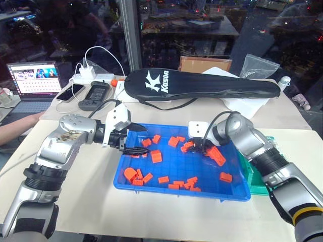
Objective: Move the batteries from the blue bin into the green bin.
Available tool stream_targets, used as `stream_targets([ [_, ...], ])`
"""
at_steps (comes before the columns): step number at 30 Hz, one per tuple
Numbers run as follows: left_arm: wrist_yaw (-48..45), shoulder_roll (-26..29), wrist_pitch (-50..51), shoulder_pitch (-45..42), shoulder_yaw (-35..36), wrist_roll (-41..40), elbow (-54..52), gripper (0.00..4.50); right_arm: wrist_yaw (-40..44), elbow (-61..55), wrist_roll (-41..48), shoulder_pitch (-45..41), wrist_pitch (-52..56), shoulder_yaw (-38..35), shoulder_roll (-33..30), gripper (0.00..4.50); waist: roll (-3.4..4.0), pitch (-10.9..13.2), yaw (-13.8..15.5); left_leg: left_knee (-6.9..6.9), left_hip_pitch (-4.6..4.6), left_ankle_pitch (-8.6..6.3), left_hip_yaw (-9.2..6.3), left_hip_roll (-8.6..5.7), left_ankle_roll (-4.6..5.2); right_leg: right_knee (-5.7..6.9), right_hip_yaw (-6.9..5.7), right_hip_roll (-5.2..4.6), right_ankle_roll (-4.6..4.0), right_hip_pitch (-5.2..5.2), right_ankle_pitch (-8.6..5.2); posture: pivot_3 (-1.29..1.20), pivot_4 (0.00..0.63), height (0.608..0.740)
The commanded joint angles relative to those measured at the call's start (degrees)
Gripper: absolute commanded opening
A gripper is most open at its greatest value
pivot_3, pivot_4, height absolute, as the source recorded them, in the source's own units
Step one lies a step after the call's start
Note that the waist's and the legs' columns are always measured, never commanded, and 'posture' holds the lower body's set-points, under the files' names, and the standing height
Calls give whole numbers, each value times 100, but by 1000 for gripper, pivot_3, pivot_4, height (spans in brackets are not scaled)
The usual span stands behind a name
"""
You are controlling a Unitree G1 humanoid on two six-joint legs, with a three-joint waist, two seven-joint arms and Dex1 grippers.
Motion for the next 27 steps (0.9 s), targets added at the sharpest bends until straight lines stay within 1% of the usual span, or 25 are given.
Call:
stream_targets([
  [1,29,50,-23,-49,133,-70,-137,4500,92,-309,14,12,-114,-329,-122,484,0,0,0,0,0,0,0,0,0,0,0,0,0,0,0,0,150,736],
  [3,33,37,-32,-64,112,-69,-128,4500,165,-518,70,25,11,-444,-201,484,0,0,1,1,0,0,0,0,0,0,0,0,0,0,0,0,150,736],
  [5,1,0,-64,-119,63,-58,-52,4500,407,-1187,319,48,535,-733,-464,484,2,1,3,1,-1,0,0,0,0,0,0,0,0,0,0,0,150,736],
  [8,-41,-23,-89,-164,17,-54,4,4500,672,-1916,615,205,1173,-922,-727,484,2,1,20,1,-3,0,-1,0,0,0,-1,-1,0,0,0,0,150,736],
  [11,-38,-65,-102,-215,-12,-35,48,4500,831,-2825,1035,614,2024,-1055,-953,484,1,0,21,1,0,0,-2,0,0,-2,-3,0,1,4,0,0,150,736],
  [15,-50,-95,-105,-202,-35,-36,44,4500,661,-3640,1288,1167,2755,-1096,-1084,484,1,0,15,6,-1,-1,-4,0,0,-2,-3,0,4,5,-2,0,150,736],
  [21,-74,-101,-91,-192,-44,-38,31,4500,483,-4126,1420,1537,3304,-1014,-1326,484,2,0,-2,17,-2,-1,-5,0,0,2,-3,0,20,4,-12,0,150,736],
  [23,-80,-103,-89,-193,-54,-38,27,4500,555,-4224,1559,1590,3480,-1048,-1473,1487,1,0,1,18,-2,-1,-5,0,0,1,-3,0,21,4,-12,0,150,736],
  [24,-83,-102,-90,-194,-60,-35,24,4500,613,-4257,1614,1602,3520,-1055,-1563,1615,1,0,3,17,-2,-1,-5,0,0,1,-3,0,20,4,-12,0,150,736],
  [27,-84,-103,-93,-202,-63,-34,29,4500,638,-4258,1744,1547,3552,-1082,-1687,2622,1,0,6,18,-4,-2,-6,0,1,-2,-3,-1,20,5,-12,0,150,736],
])
